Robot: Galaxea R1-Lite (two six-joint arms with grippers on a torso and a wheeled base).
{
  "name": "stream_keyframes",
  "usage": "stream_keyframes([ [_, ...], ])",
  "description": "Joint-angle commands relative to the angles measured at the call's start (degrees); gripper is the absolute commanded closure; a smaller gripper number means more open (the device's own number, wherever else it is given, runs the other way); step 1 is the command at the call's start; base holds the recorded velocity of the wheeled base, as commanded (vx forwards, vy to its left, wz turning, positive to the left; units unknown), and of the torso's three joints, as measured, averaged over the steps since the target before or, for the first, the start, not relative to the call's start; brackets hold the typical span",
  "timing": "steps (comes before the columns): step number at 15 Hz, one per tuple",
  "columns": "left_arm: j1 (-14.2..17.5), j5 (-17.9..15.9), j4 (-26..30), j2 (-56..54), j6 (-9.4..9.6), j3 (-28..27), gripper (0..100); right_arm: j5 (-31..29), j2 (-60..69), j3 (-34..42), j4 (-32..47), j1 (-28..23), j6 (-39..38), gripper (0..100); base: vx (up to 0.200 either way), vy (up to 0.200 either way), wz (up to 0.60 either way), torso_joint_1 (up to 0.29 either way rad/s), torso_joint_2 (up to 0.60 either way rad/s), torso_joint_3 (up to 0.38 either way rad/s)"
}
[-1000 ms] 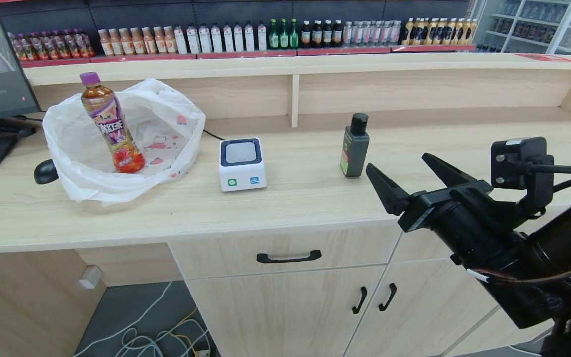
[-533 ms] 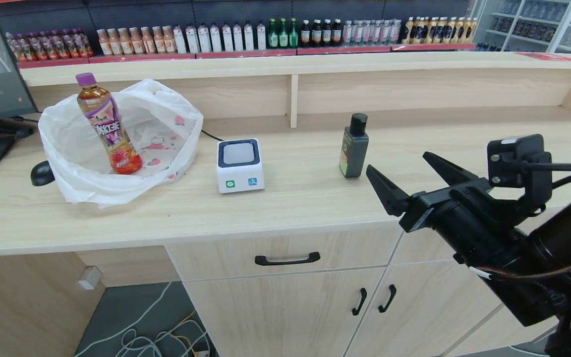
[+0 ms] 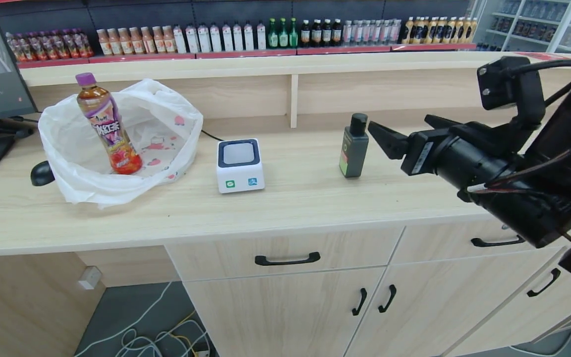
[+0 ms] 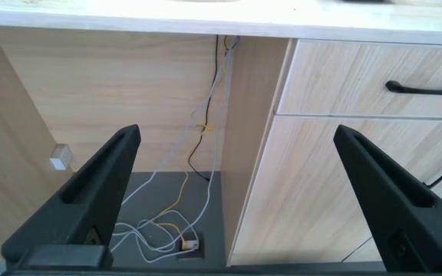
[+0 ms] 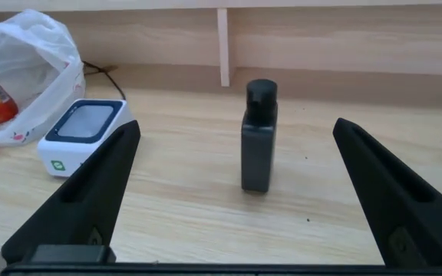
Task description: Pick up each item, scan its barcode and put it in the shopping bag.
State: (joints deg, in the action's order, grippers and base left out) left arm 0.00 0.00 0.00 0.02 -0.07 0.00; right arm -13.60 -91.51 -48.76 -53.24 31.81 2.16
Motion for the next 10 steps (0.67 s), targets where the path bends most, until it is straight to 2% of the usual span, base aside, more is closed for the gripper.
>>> stream_keyframes([
  [1, 0.0, 0.0, 0.0, -0.02, -0.01, 0.0, 0, -0.02, 0.2, -3.62, 3.14, -2.27, -1.19, 0, 0.0, 0.0, 0.0, 0.0, 0.0, 0.0],
  [4, 0.0, 0.0, 0.0, -0.02, -0.01, 0.0, 0, 2.0, -1.83, -5.55, 5.51, -4.91, -1.28, 0, 0.0, 0.0, 0.0, 0.0, 0.0, 0.0],
  [10, 0.0, 0.0, 0.0, -0.02, -0.01, 0.0, 0, 4.82, -10.97, -12.85, 5.51, -5.35, -1.19, 0, 0.0, 0.0, 0.0, 0.0, 0.0, 0.0],
])
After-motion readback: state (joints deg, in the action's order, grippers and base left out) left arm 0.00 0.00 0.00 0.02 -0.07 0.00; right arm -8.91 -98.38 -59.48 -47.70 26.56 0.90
